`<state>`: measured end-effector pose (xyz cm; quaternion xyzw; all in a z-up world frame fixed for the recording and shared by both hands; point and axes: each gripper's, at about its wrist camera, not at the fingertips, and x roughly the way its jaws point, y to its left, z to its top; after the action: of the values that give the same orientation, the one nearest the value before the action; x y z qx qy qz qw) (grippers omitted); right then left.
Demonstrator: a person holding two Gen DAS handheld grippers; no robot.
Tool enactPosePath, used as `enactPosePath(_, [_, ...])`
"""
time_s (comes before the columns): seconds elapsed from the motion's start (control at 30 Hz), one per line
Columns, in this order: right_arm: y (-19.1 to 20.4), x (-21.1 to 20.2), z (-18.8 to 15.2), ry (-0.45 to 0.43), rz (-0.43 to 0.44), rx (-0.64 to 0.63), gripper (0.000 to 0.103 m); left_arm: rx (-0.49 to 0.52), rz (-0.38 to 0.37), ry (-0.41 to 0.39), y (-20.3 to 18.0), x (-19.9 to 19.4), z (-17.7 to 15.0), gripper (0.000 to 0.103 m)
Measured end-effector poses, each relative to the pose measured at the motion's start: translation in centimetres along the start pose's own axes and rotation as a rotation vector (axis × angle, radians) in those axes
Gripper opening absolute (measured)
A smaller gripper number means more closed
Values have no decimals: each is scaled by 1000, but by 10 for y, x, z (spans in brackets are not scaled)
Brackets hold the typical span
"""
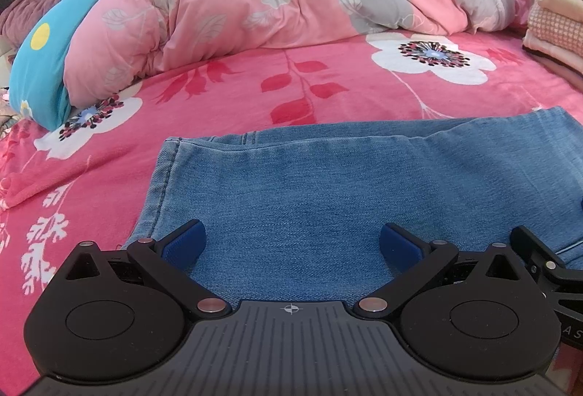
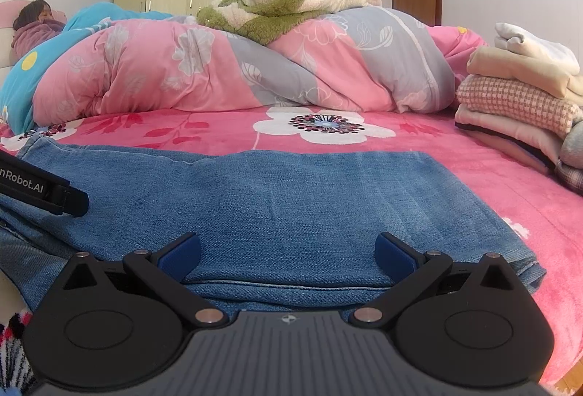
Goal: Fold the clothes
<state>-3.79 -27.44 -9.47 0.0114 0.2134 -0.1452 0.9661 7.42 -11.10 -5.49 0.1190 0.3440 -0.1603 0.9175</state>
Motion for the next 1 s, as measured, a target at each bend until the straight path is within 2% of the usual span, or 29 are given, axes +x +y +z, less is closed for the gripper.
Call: enactPosePath(1.0, [1,0,-1,-9,-1,-2,103,1,11,1,-2,0,0,103])
